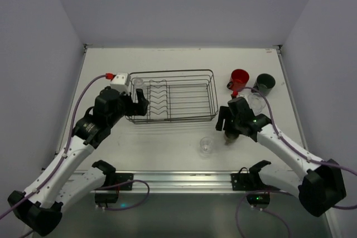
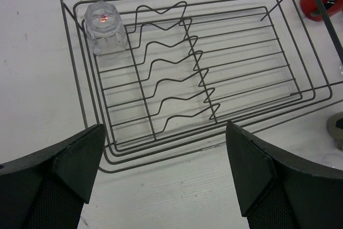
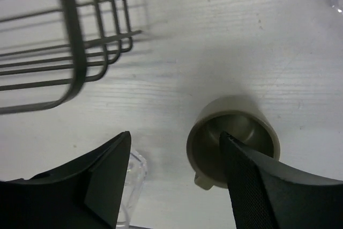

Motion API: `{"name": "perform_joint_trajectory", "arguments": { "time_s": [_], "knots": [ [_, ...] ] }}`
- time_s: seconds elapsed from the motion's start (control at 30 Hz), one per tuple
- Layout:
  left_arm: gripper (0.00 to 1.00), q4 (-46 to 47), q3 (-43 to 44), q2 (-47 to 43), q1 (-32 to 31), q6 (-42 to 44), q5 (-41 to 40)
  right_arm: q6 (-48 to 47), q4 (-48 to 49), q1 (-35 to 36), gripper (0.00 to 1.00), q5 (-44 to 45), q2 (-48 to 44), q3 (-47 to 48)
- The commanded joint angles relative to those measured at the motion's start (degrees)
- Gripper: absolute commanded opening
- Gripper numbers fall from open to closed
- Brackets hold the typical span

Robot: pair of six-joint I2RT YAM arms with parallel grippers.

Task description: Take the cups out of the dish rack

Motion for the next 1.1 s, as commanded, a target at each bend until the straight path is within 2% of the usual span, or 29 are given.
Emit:
{"name": "perform_joint_trajectory", "arguments": {
  "time_s": [0.0,0.17,0.2,0.23,0.37,0.5,0.63,0.77,1.07],
  "knots": [
    [1.0,4.6,4.7,3.9,0.1,-2.5,2.7,-0.9,-0.8,0.0,0.71,-2.0,-9.0,3.0],
    [0.95,10.7,5.3,11.7,0.1,-6.0,-5.2,-1.8,-2.2,0.2,0.66,-5.9,-19.7,3.4],
    [0.92,11.9,5.3,12.9,0.0,-6.2,-6.3,-1.9,-3.0,0.2,0.63,-6.0,-20.8,3.6],
    [0.9,12.9,5.6,15.7,0.1,-6.4,-7.5,-2.5,-3.3,0.1,0.55,-6.0,-22.0,3.7],
    [0.84,16.6,8.0,23.7,0.2,-6.5,-14.6,-3.3,-3.0,0.2,0.43,-8.0,-28.0,2.7],
    [0.82,21.1,9.5,29.3,0.3,-7.1,-19.8,-3.1,-0.6,0.1,0.41,-13.3,-35.0,0.8],
    [0.79,22.5,12.9,36.6,0.6,-6.6,-23.8,-3.1,0.4,0.2,0.38,-15.0,-38.0,-0.4],
    [0.77,22.5,14.5,40.0,0.9,-6.8,-28.5,-3.7,-0.2,0.1,0.38,-15.6,-38.8,-0.7],
    [0.76,26.5,13.9,45.0,3.6,-5.3,-28.3,-3.6,0.4,0.2,0.37,-17.1,-38.9,-1.5]
  ]
}}
